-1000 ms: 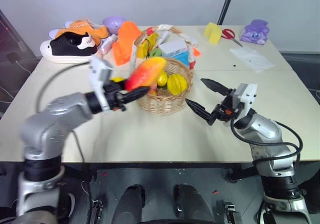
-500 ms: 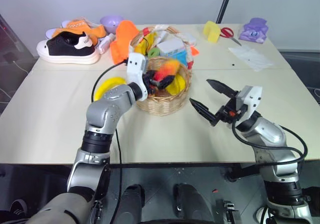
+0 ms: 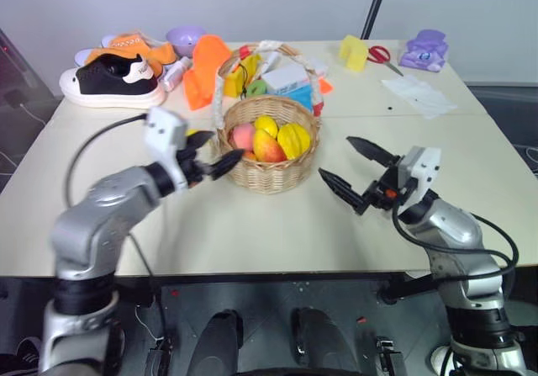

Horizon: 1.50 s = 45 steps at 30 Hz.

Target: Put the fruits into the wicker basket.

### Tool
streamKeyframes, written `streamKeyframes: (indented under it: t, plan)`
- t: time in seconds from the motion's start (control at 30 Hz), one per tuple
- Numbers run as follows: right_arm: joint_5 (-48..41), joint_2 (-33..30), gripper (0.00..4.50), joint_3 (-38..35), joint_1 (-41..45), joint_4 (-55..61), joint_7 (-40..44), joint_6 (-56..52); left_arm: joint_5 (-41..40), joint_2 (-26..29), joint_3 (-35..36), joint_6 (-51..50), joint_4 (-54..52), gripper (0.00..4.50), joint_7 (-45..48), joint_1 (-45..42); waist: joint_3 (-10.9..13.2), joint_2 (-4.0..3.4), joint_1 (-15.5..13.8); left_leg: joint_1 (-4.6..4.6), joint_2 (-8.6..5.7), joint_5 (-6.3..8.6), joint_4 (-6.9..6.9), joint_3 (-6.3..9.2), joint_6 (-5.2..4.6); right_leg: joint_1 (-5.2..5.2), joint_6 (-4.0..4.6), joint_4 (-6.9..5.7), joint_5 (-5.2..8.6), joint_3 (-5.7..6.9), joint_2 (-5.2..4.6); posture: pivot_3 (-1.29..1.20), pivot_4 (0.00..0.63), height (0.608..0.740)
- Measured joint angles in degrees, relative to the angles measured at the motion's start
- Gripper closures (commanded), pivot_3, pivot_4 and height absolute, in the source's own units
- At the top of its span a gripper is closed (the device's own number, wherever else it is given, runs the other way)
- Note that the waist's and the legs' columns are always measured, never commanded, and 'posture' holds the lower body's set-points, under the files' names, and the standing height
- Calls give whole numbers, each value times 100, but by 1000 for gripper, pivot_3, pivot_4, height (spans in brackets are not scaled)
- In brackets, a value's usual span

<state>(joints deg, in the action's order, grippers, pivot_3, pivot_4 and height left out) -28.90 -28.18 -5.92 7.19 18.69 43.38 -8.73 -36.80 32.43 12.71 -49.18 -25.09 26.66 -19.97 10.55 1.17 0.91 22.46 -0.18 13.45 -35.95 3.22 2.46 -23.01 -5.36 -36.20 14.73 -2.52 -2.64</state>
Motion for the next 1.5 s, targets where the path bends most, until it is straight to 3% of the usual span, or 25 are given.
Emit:
streamKeyframes:
  t: [0.1, 0.23, 0.47, 0.6, 0.93, 1.2, 1.3, 1.43, 1.47, 1.5]
  plan:
    - [-86, -228, 0, 102, -542, 437, 306, -82, -18, 209, 567, 36, 48, 55, 66, 616, 1, -2, -44, 3, 2, 0, -1, 3, 0, 7, 0, 6, 4, 5, -13, 0, 150, 740]
    - [-52, -467, 0, 275, -835, 627, 714, -58, 280, 166, 1050, 445, 956, 55, -117, 1056, 2, 2, -19, -2, 1, 1, -18, 1, 0, 14, 9, 11, 1, 1, -18, 0, 150, 740]
    - [176, -436, 0, 593, -391, 465, 919, 166, 672, 193, 1035, 764, 1504, 55, -329, 623, 6, 20, -59, 3, -1, 1, -10, 2, 1, 14, 9, 14, 1, 9, -20, 0, 150, 740]
    - [188, -436, 0, 641, -389, 419, 987, 190, 972, 262, 690, 814, 2096, 55, -364, 68, 6, 20, -39, 3, -4, 1, -6, 3, 1, 12, 4, 11, 0, 10, -17, 0, 150, 740]
    - [388, -259, 0, 773, -249, 329, 850, 255, 2126, 373, -800, 1165, 5102, 55, 321, -2221, 7, 21, -14, 3, -13, 0, -8, -2, 1, 10, -19, 9, -12, 10, -6, 0, 150, 740]
    - [419, -254, 0, 741, -479, 378, 645, 281, 2714, 130, -1308, 1904, 6786, 55, 736, -2802, 8, 23, -15, 11, -9, 0, -2, 0, 0, -6, -21, -1, -13, 11, 0, 0, 150, 740]
    - [420, -257, 0, 737, -503, 417, 589, 281, 2783, 92, -1296, 2120, 7007, 1337, 708, -2863, 8, 23, -14, 11, -9, 0, -7, -3, 0, -5, -22, -1, -14, 8, -2, 0, 150, 740]
    - [422, -258, 0, 738, -413, 421, 529, 263, 2853, 73, -1255, 2211, 7045, 3510, 680, -2864, 8, 23, -10, 11, -9, 0, -12, -3, 0, -4, -22, -2, -15, 8, -2, 0, 150, 740]
    - [422, -260, 0, 738, -342, 421, 522, 242, 2859, 74, -1225, 2209, 7037, 3915, 678, -2860, 8, 23, -4, 11, -9, 0, -12, -3, 0, -4, -23, -2, -15, 7, -2, 0, 150, 740]
    - [422, -261, 0, 741, -271, 417, 520, 223, 2866, 77, -1192, 2210, 7002, 4011, 676, -2842, 8, 23, -3, 11, -9, 0, -12, -3, 0, -4, -23, -2, -15, 8, -2, 0, 150, 740]
